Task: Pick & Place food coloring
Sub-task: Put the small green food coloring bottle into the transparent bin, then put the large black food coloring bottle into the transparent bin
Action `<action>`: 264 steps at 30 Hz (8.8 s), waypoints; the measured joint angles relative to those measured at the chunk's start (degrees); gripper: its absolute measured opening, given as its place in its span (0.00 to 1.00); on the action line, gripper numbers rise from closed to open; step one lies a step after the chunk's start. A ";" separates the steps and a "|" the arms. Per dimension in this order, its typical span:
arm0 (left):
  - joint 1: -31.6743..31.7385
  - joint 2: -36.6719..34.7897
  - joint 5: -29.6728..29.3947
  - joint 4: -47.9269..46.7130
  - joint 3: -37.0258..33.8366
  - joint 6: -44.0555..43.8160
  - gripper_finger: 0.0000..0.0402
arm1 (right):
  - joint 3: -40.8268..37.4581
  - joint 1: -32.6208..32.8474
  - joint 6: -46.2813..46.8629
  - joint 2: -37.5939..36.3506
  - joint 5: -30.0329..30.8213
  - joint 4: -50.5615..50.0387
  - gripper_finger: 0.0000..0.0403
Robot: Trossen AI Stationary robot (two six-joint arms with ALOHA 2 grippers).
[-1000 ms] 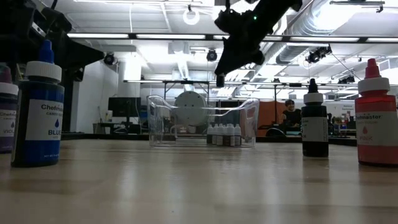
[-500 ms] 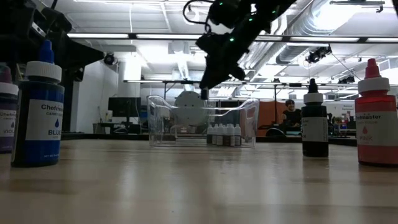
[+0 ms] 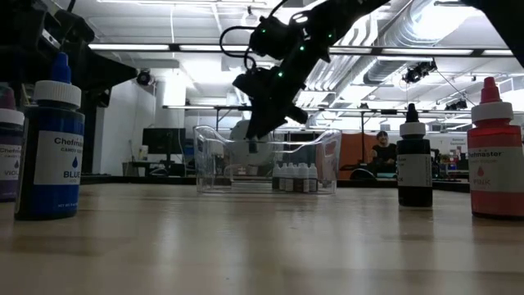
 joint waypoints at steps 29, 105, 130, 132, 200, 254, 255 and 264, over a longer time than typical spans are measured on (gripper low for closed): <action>0.00 0.01 -0.01 0.00 0.00 0.00 0.00 | -10.35 4.04 8.03 -0.07 6.64 9.38 0.12; 0.00 0.01 -0.02 0.00 0.00 0.02 0.00 | -14.62 3.65 5.99 -0.12 -0.87 11.93 0.18; -0.01 0.01 -0.03 0.00 0.00 0.00 0.00 | -14.60 3.75 4.41 -2.52 -3.33 10.68 0.47; 0.00 0.00 -0.02 0.00 0.00 0.01 0.00 | -14.60 3.97 4.53 -3.29 -3.27 10.61 0.47; -0.02 0.01 -0.02 0.00 0.00 0.00 0.00 | -15.22 25.81 36.42 -27.61 -2.13 -41.32 0.47; -0.01 0.00 -0.02 0.00 0.00 0.00 0.00 | -21.03 25.59 50.68 -21.17 -7.55 -33.17 0.44; -0.02 0.01 0.00 0.00 0.00 0.00 0.00 | -21.03 25.59 50.68 -21.17 -7.56 -33.40 0.43; -0.02 0.02 -0.02 0.00 0.00 0.02 0.00 | -21.00 25.59 50.27 -21.19 -7.91 -34.18 0.30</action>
